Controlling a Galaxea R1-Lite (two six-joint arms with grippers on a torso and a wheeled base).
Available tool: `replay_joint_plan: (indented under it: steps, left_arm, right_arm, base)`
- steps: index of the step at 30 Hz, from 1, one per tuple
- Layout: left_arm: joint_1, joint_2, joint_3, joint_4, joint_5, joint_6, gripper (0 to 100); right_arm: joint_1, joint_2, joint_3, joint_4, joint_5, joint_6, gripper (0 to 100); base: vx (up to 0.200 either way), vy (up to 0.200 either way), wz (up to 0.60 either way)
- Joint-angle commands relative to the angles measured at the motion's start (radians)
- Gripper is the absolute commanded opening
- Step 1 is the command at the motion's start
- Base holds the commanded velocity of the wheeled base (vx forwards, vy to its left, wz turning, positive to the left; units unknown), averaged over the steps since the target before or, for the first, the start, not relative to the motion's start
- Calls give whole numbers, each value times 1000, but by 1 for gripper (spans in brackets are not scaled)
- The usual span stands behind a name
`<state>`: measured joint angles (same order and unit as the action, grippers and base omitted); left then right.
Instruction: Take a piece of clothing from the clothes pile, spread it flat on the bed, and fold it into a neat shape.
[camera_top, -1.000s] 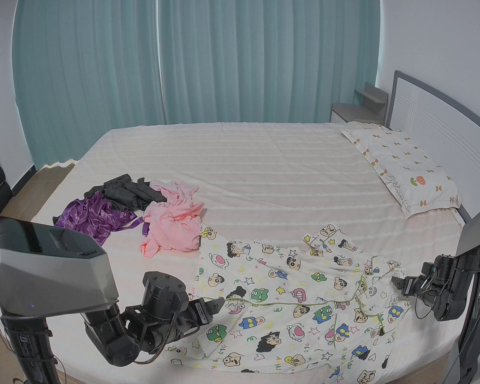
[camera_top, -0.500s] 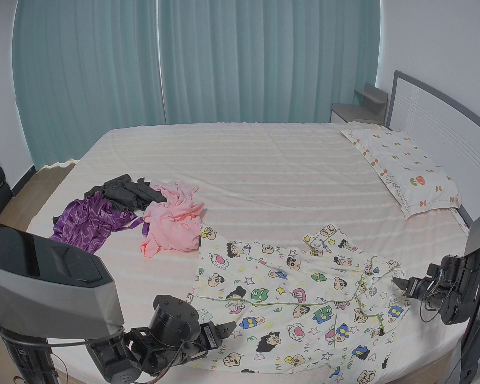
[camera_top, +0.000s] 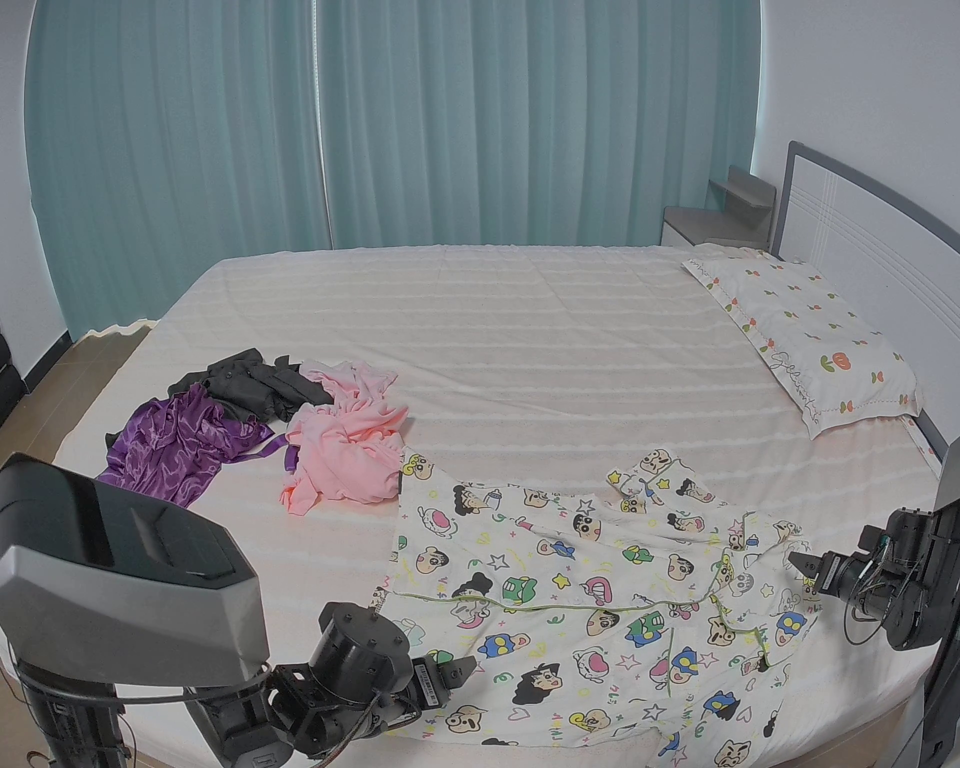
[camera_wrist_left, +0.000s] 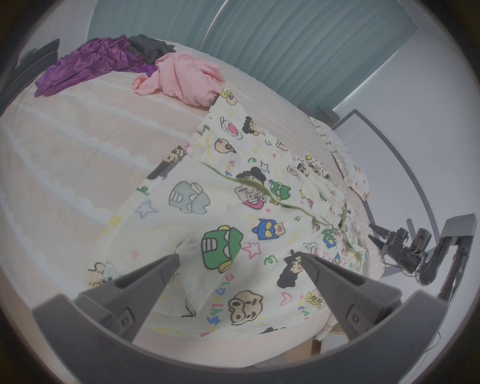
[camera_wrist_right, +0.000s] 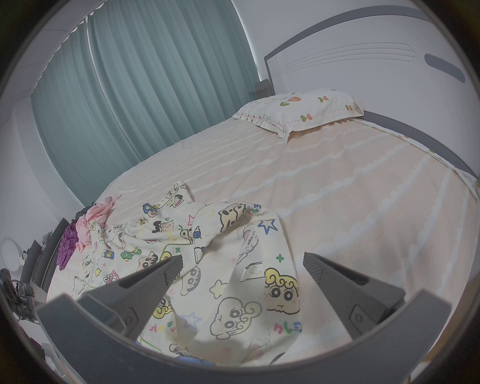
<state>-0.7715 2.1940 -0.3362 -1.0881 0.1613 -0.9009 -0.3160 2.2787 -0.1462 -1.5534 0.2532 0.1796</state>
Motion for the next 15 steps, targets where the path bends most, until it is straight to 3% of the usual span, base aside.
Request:
replay_joint_plan:
  steps: [1,15]
  left_arm:
    - [-12,52,-3,-1,1,0,100]
    - [-6,52,-63,-3,23,-59,100]
  right_arm:
    - [5,-8,14,-17,1,0,100]
    - [8,-8,25,-17,1,-2,100]
  base:
    - [0,0,0]
    - [0,0,0]
